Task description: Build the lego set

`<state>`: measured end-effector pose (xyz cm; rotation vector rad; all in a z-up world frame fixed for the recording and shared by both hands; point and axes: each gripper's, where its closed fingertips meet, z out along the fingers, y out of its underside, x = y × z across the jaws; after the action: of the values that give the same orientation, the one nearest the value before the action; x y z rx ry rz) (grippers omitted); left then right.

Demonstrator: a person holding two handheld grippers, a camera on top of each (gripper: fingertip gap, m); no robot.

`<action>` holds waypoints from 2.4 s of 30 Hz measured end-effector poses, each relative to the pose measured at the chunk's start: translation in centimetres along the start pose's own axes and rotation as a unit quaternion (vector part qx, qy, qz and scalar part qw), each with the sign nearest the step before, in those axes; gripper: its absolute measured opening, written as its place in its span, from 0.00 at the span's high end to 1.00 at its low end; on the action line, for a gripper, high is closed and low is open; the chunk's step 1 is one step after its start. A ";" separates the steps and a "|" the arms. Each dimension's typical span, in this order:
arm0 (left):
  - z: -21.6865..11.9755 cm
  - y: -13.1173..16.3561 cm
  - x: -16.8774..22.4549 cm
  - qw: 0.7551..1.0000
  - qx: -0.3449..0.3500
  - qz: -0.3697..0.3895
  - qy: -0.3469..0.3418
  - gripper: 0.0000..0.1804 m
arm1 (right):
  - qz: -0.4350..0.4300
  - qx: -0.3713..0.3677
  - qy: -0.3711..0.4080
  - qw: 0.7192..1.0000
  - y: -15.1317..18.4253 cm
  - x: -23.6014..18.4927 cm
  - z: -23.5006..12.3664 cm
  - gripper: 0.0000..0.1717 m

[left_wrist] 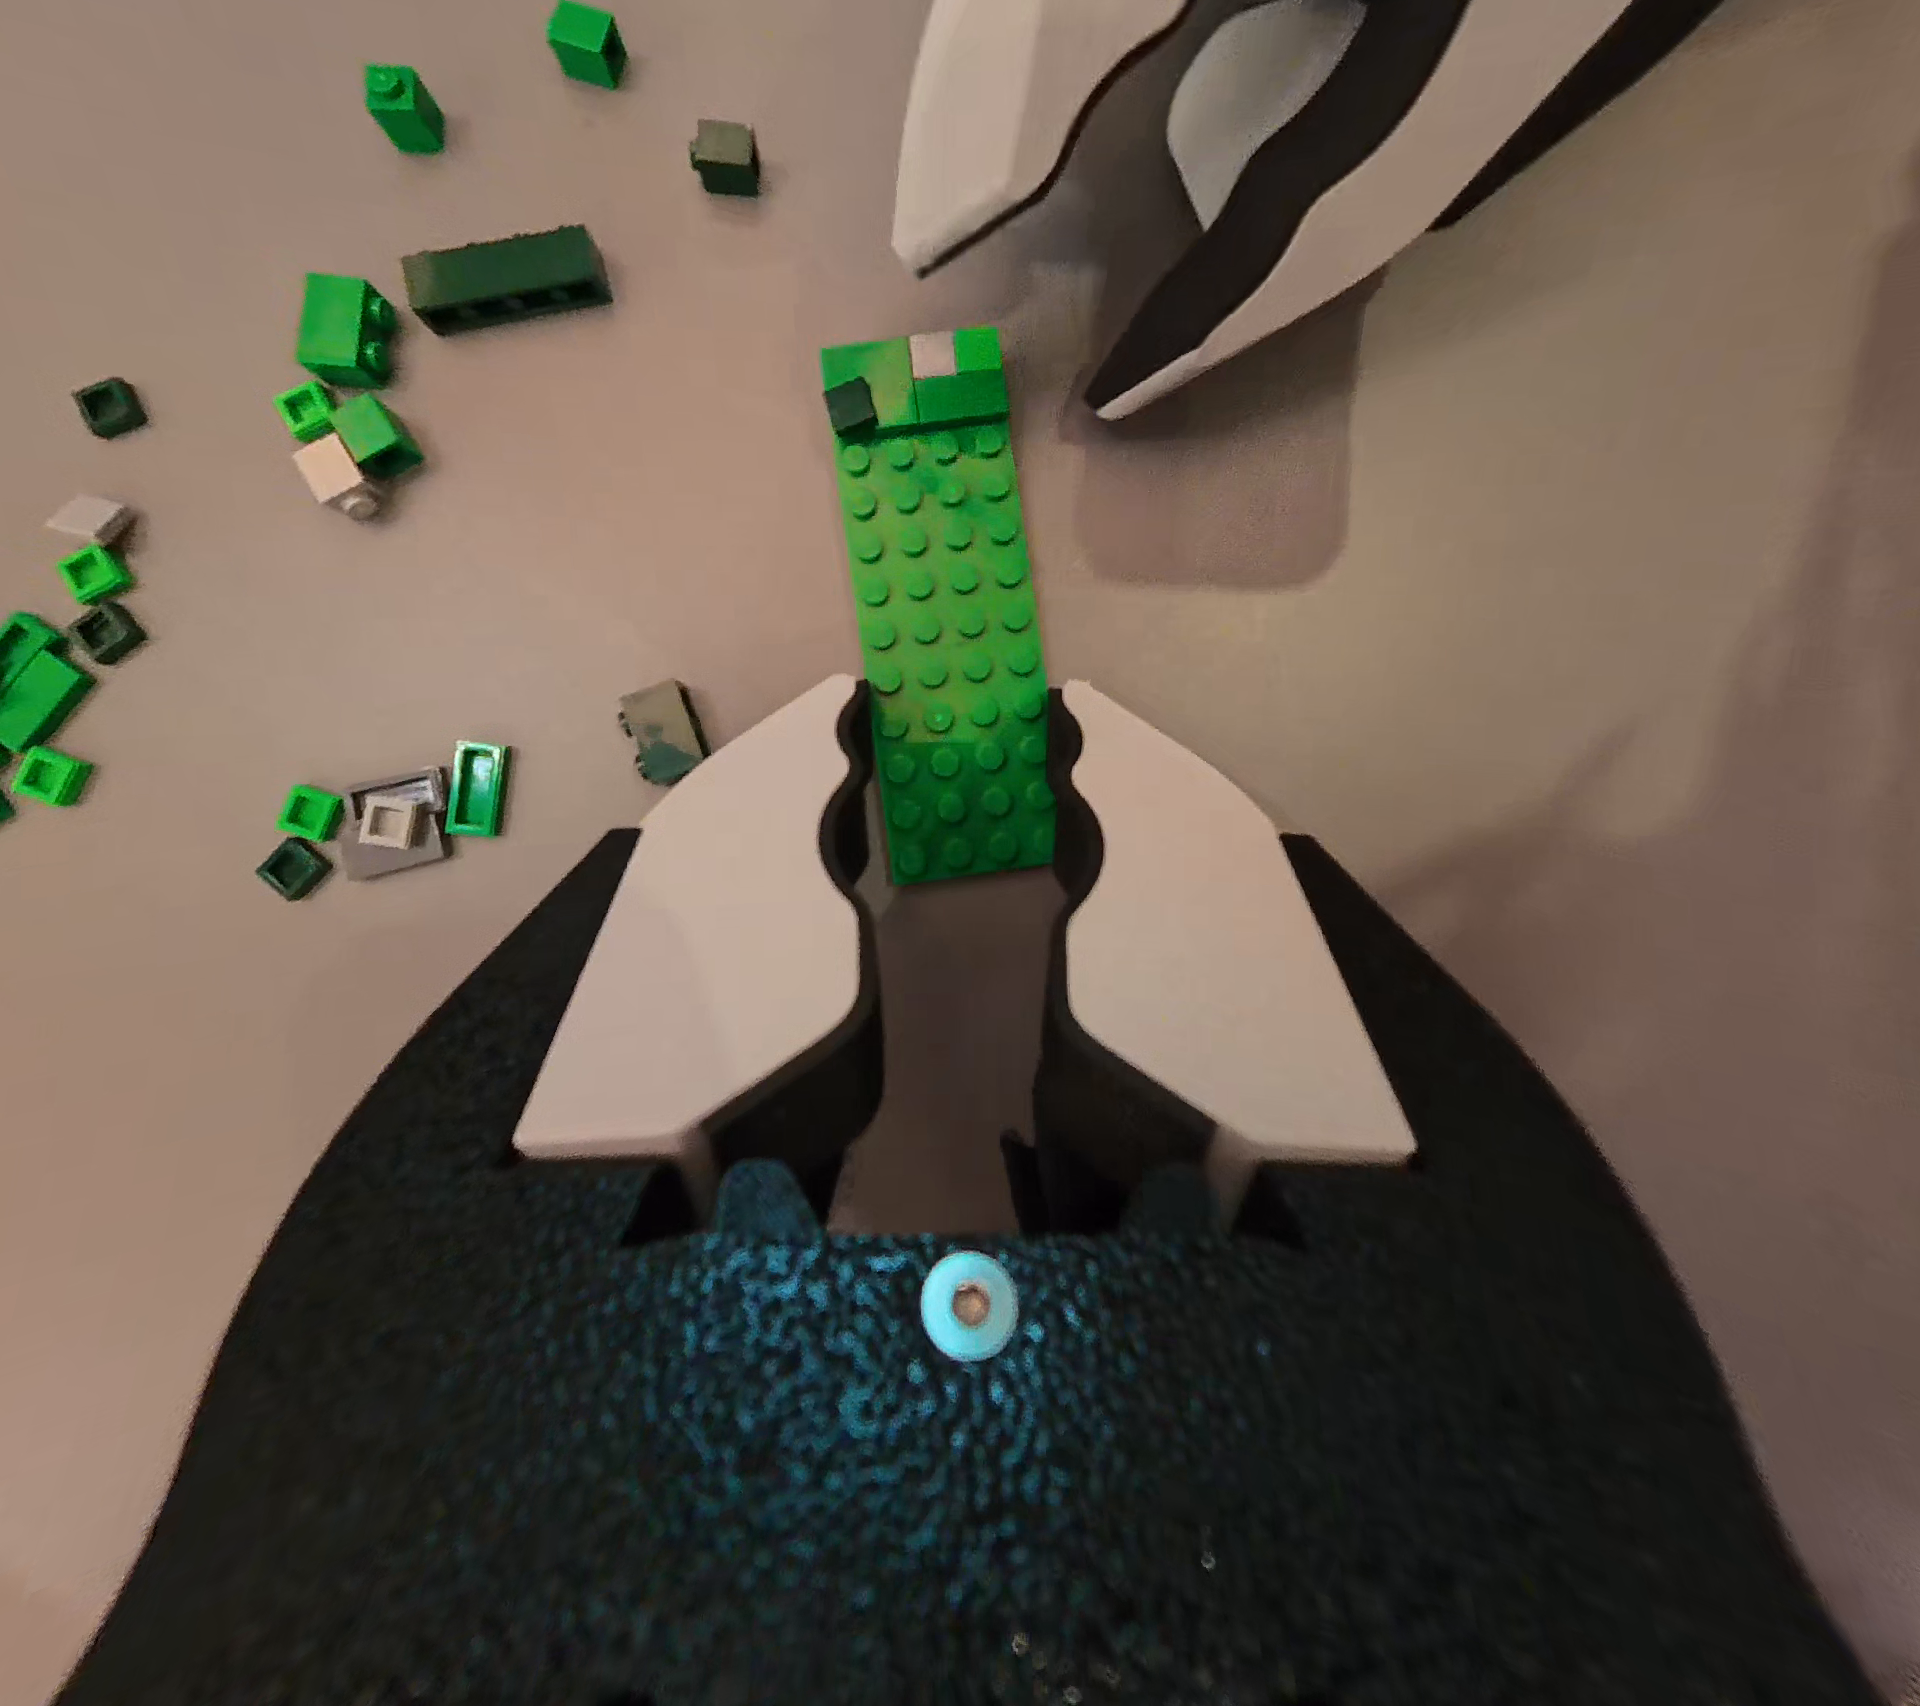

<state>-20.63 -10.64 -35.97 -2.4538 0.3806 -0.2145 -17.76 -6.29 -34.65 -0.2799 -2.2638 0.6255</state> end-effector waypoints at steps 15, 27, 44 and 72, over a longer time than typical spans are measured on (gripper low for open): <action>-1.5 -0.6 1.2 0.998 0.020 0.030 0.057 0.83 | -0.222 0.032 0.154 0.962 -1.4 -0.2 -1.2 0.80; -3.1 -1.6 2.2 0.995 0.030 0.052 0.077 0.82 | -0.390 -0.008 0.244 0.888 -1.8 -0.4 0.5 0.85; -10.4 -5.4 -0.3 0.906 0.184 0.186 -0.333 0.72 | -0.288 -0.126 0.302 0.900 -3.0 4.8 -0.4 0.97; -28.9 -12.5 5.7 0.696 0.373 0.568 -0.231 0.98 | 0.198 -0.048 -0.045 0.978 -5.8 4.7 -5.5 0.95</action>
<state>-19.54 -19.56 -5.27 -1.0602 1.1968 0.6503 -17.09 -7.56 -25.51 -0.7779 -2.3456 0.7422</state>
